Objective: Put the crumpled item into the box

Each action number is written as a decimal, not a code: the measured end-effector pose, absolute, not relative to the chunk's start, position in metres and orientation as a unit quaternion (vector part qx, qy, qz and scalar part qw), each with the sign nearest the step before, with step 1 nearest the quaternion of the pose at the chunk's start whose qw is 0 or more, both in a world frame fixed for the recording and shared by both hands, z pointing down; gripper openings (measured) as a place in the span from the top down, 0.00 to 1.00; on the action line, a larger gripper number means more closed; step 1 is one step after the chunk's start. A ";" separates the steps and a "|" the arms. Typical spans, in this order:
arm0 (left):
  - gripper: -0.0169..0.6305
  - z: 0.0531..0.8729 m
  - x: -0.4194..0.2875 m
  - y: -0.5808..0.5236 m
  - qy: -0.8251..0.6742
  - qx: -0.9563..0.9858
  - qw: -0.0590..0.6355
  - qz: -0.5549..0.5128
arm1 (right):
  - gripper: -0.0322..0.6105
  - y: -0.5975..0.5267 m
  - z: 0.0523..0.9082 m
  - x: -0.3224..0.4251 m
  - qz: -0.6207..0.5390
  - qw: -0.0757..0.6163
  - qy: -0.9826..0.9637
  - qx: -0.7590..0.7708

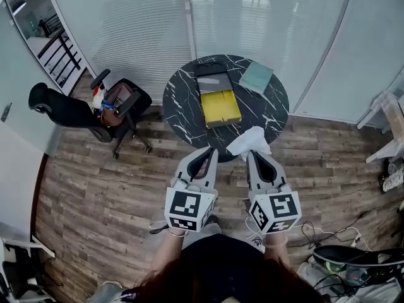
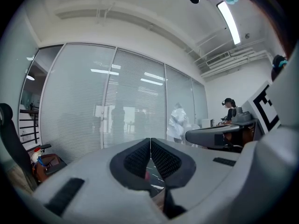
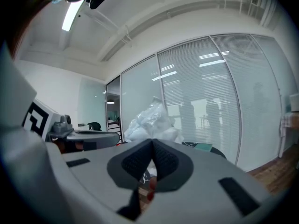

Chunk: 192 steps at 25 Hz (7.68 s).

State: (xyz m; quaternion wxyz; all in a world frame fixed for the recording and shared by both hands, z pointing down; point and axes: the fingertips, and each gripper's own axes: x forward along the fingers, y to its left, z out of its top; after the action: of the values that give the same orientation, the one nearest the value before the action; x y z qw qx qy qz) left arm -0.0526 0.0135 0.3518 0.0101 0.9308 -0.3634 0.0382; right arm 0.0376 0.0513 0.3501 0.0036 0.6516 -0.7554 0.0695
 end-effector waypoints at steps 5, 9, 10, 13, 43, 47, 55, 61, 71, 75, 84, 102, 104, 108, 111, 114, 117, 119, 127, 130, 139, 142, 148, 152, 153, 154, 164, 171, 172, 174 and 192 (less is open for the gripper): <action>0.93 0.359 -0.054 -0.011 -0.356 0.934 0.020 0.038 | 0.91 0.027 0.352 0.035 0.072 0.013 -0.749 0.658; 0.93 0.363 -0.054 -0.022 -0.346 0.937 0.028 0.036 | 0.91 0.014 0.356 0.034 0.074 0.024 -0.740 0.668; 0.93 0.364 -0.054 -0.024 -0.344 0.938 0.029 0.037 | 0.91 0.012 0.357 0.033 0.075 0.025 -0.738 0.670; 0.93 0.367 -0.056 -0.032 -0.344 0.938 0.036 0.035 | 0.91 0.006 0.359 0.032 0.076 0.030 -0.735 0.673; 0.93 0.375 -0.026 -0.177 -0.401 0.914 0.041 0.046 | 0.91 -0.152 0.377 0.072 0.070 0.078 -0.769 0.630; 0.93 0.376 -0.018 -0.201 -0.413 0.908 0.045 0.044 | 0.91 -0.178 0.385 0.077 0.068 0.097 -0.781 0.613; 0.93 0.374 -0.004 -0.239 -0.442 0.895 0.047 0.035 | 0.91 -0.218 0.405 0.088 0.062 0.139 -0.803 0.576; 0.93 0.378 -0.001 -0.256 -0.465 0.883 0.055 0.039 | 0.91 -0.240 0.423 0.090 0.055 0.173 -0.818 0.546; 0.93 0.381 -0.007 -0.274 -0.479 0.875 0.057 0.048 | 0.91 -0.269 0.456 0.089 0.052 0.226 -0.824 0.516; 0.93 0.376 -0.004 -0.287 -0.472 0.879 0.048 0.045 | 0.91 -0.278 0.470 0.088 0.047 0.252 -0.824 0.506; 0.93 0.376 -0.002 -0.316 -0.462 0.884 0.045 0.047 | 0.91 -0.301 0.506 0.084 0.030 0.325 -0.822 0.468; 0.93 0.377 -0.016 -0.355 -0.465 0.882 0.048 0.052 | 0.91 -0.327 0.591 0.070 0.025 0.425 -0.816 0.390; 0.93 0.377 -0.014 -0.357 -0.462 0.884 0.045 0.053 | 0.91 -0.327 0.603 0.071 0.025 0.439 -0.814 0.380; 0.93 0.379 -0.012 -0.360 -0.458 0.886 0.044 0.057 | 0.91 -0.328 0.626 0.071 0.028 0.463 -0.810 0.359; 0.93 0.381 -0.013 -0.364 -0.458 0.886 0.046 0.059 | 0.91 -0.329 0.642 0.072 0.032 0.480 -0.806 0.344; 0.93 0.384 -0.014 -0.367 -0.459 0.885 0.049 0.062 | 0.91 -0.330 0.655 0.073 0.034 0.494 -0.803 0.331; 0.93 0.385 -0.015 -0.369 -0.459 0.885 0.050 0.063 | 0.91 -0.330 0.668 0.072 0.038 0.505 -0.801 0.320; 0.93 0.386 -0.015 -0.370 -0.459 0.885 0.050 0.064 | 0.91 -0.330 0.675 0.072 0.037 0.513 -0.799 0.311; 0.93 0.392 -0.012 -0.374 -0.452 0.887 0.056 0.071 | 0.91 -0.335 0.697 0.073 0.051 0.537 -0.792 0.286; 0.93 0.393 -0.012 -0.375 -0.451 0.888 0.059 0.072 | 0.91 -0.336 0.701 0.072 0.055 0.543 -0.789 0.281; 0.93 0.397 -0.011 -0.378 -0.448 0.889 0.066 0.073 | 0.91 -0.338 0.714 0.073 0.082 0.555 -0.783 0.269; 0.93 0.399 -0.011 -0.379 -0.447 0.889 0.065 0.074 | 0.91 -0.340 0.717 0.074 0.088 0.555 -0.781 0.271; 0.93 0.400 -0.012 -0.378 -0.449 0.888 0.065 0.074 | 0.91 -0.340 0.719 0.075 0.103 0.553 -0.781 0.273; 0.93 0.398 -0.013 -0.379 -0.449 0.888 0.064 0.075 | 0.88 -0.340 0.717 0.076 0.109 0.550 -0.780 0.277; 0.93 0.398 -0.013 -0.379 -0.449 0.888 0.063 0.074 | 0.86 -0.340 0.715 0.076 0.112 0.548 -0.781 0.278; 0.93 0.397 -0.013 -0.378 -0.449 0.888 0.063 0.074 | 0.85 -0.340 0.713 0.075 0.115 0.545 -0.782 0.280; 0.93 0.393 -0.013 -0.371 -0.450 0.889 0.055 0.070 | 0.85 -0.344 0.693 0.074 0.106 0.515 -0.791 0.314; 0.93 0.389 -0.014 -0.364 -0.454 0.887 0.057 0.063 | 0.86 -0.343 0.675 0.075 0.110 0.490 -0.796 0.338; 0.93 0.388 -0.014 -0.362 -0.454 0.887 0.056 0.063 | 0.86 -0.342 0.673 0.075 0.110 0.487 -0.796 0.342; 0.93 0.386 -0.014 -0.359 -0.453 0.888 0.055 0.060 | 0.86 -0.341 0.668 0.076 0.111 0.479 -0.797 0.351; 0.93 0.381 -0.008 -0.315 -0.452 0.889 0.050 0.056 | 0.89 -0.323 0.603 0.083 0.107 0.391 -0.805 0.433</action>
State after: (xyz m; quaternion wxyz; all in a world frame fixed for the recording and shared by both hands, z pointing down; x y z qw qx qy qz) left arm -0.0084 -0.3149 0.3805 0.0503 0.8886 -0.4525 0.0562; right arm 0.0832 -0.3229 0.6025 0.3907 0.4326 -0.8054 0.1074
